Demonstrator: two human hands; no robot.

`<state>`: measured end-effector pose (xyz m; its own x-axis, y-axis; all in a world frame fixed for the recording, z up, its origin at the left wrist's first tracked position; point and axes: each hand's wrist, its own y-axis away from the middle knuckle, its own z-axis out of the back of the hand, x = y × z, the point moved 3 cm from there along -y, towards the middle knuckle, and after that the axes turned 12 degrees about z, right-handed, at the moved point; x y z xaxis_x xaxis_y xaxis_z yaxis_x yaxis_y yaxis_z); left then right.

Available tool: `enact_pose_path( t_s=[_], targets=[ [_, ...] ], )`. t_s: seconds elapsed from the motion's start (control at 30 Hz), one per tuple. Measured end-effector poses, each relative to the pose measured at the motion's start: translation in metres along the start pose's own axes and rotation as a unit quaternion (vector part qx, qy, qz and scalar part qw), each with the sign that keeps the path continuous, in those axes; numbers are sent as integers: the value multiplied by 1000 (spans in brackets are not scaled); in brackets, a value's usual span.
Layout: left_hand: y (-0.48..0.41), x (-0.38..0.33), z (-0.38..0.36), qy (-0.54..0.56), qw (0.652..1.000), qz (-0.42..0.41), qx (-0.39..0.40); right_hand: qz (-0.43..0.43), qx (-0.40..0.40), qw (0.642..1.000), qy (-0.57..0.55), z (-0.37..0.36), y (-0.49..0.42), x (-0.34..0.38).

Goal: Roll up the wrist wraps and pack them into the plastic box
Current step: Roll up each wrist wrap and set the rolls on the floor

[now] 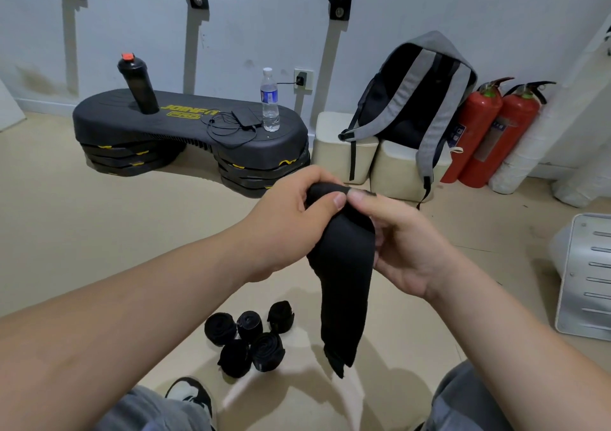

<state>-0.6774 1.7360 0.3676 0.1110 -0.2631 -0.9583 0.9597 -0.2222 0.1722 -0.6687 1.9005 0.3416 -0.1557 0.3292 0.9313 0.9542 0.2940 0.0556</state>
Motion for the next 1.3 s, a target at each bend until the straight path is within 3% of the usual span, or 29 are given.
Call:
enact_pose_path(
  t_s=[0.2,0.4,0.5,0.6,0.73,0.83,0.93,1.03,1.1,1.2,1.3],
  targets=[
    [5,-2,-2,24,999,-3,32,89,-63,994,4,-2,-2,1],
    [4,2,-2,119,976,158,89,169,-97,978,69,4,-5,-1],
    [3,6,-5,115,970,183,112,200,-76,971,105,5,-4,-1],
    [0,8,-2,89,986,130,61,193,-73,972,109,5,-2,1],
    [1,2,0,99,992,65,36,77,-43,995,47,2,-2,3],
    [1,-1,2,5,1000,-19,0,36,0,999,-2,-6,0,3],
    [2,-1,2,-167,972,-162,-28,29,-16,999,-8,-7,0,3],
    [3,-1,0,-220,942,-246,-65,30,-20,999,39,-3,-1,3],
    [2,-1,1,-194,954,-221,-52,42,-33,996,69,0,-1,1],
    [2,1,5,-100,991,-84,-9,79,-56,994,51,1,0,0],
    [6,4,2,-1,998,42,41,102,-62,992,37,1,0,1]
  ],
)
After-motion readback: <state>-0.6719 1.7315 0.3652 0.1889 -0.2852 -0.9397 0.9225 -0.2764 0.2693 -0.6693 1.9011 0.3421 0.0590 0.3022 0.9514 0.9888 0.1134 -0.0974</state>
